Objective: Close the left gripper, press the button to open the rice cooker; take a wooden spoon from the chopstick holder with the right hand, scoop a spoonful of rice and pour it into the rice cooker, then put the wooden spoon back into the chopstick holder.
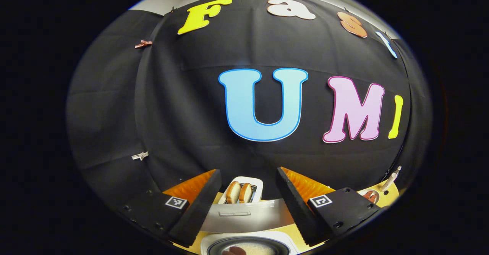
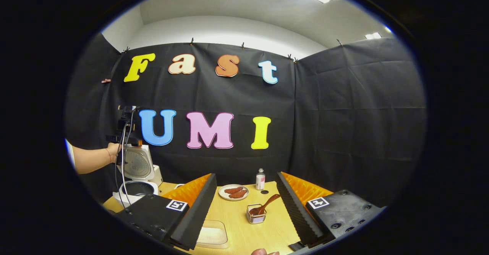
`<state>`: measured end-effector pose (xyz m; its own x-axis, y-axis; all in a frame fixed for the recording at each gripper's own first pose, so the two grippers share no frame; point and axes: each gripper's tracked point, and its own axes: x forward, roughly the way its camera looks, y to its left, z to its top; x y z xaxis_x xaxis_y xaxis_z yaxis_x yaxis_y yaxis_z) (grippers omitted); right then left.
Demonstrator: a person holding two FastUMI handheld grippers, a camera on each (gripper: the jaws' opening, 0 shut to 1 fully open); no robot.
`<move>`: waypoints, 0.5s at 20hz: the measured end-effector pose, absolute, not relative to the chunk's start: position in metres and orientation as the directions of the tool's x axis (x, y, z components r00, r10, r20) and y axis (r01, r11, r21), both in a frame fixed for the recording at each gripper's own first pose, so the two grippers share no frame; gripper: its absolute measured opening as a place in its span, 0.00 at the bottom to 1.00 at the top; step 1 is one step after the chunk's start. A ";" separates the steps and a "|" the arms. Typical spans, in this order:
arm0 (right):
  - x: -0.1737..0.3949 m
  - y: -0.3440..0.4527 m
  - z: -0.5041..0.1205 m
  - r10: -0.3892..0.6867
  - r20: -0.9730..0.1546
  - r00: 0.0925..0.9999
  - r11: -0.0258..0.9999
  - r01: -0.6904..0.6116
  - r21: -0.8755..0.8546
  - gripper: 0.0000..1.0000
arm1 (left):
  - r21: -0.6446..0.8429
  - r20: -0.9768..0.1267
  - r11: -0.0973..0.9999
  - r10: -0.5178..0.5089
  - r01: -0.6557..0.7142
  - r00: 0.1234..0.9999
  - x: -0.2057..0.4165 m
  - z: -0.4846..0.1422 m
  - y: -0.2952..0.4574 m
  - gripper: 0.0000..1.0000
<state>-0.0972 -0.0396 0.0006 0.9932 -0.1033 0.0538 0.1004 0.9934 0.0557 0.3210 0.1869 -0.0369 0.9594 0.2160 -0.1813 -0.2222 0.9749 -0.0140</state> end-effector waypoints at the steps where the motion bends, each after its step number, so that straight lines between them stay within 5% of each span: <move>1: -0.097 -0.040 0.001 -0.097 0.052 0.994 0.994 0.094 0.055 0.98 | -0.015 -0.178 0.975 0.217 -0.223 0.960 0.315 -0.039 0.185 1.00; 10: -0.096 -0.049 0.006 -0.063 0.050 0.997 0.996 0.060 0.062 0.98 | -0.033 -0.247 0.977 0.196 -0.211 0.949 0.243 -0.072 0.154 1.00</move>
